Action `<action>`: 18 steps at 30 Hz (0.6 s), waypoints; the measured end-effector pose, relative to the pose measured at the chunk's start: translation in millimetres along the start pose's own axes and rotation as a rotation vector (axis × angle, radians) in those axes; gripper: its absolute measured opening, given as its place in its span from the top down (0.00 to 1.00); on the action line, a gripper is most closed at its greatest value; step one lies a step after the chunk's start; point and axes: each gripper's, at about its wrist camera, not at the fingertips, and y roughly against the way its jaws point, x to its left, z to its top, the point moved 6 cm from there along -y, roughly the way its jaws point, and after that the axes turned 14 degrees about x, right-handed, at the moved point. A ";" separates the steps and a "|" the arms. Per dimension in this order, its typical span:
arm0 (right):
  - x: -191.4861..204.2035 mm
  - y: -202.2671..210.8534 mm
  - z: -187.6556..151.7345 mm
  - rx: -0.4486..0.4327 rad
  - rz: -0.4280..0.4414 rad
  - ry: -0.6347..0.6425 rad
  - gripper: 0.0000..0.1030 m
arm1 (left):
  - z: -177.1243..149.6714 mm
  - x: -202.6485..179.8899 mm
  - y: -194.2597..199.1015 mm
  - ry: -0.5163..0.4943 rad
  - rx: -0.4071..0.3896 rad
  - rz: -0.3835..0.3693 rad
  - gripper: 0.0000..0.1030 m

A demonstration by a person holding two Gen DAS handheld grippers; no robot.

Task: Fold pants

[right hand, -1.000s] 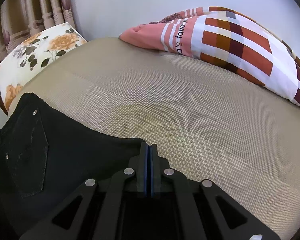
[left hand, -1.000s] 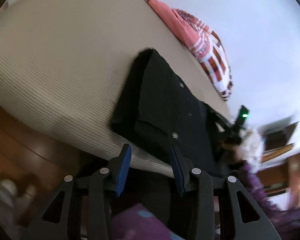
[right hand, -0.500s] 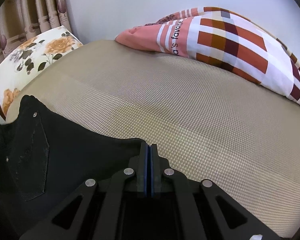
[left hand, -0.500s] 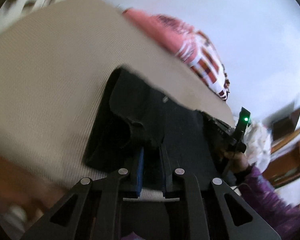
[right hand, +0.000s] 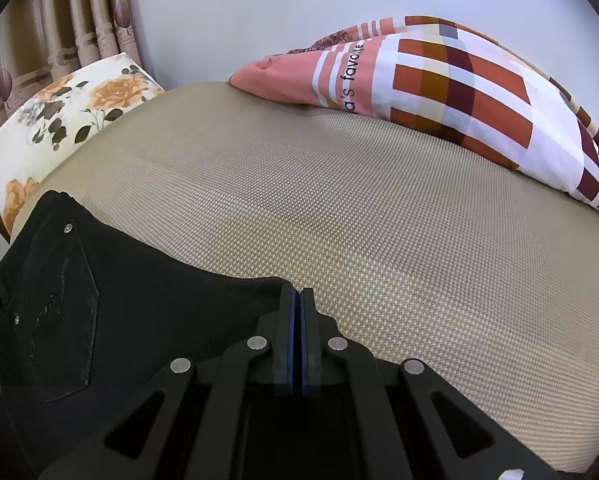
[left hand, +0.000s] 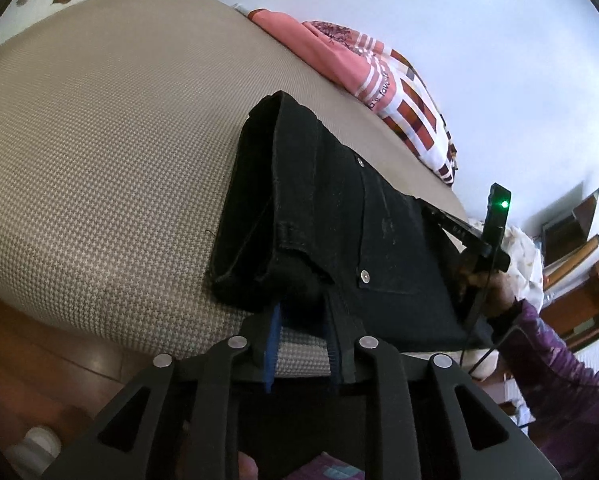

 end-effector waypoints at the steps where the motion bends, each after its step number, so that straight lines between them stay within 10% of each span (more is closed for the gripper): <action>1: -0.2 0.0 -0.2 0.001 0.006 -0.004 0.99 | 0.8 0.4 1.3 0.007 0.001 -0.002 0.74; 11: -26.4 31.9 -7.2 -0.087 0.166 -0.187 0.92 | 2.6 -8.0 12.5 -0.029 -0.033 0.214 0.50; 18: -79.0 113.9 -90.4 -0.188 0.179 -0.353 0.91 | 10.0 -31.6 56.5 -0.097 -0.180 0.408 0.32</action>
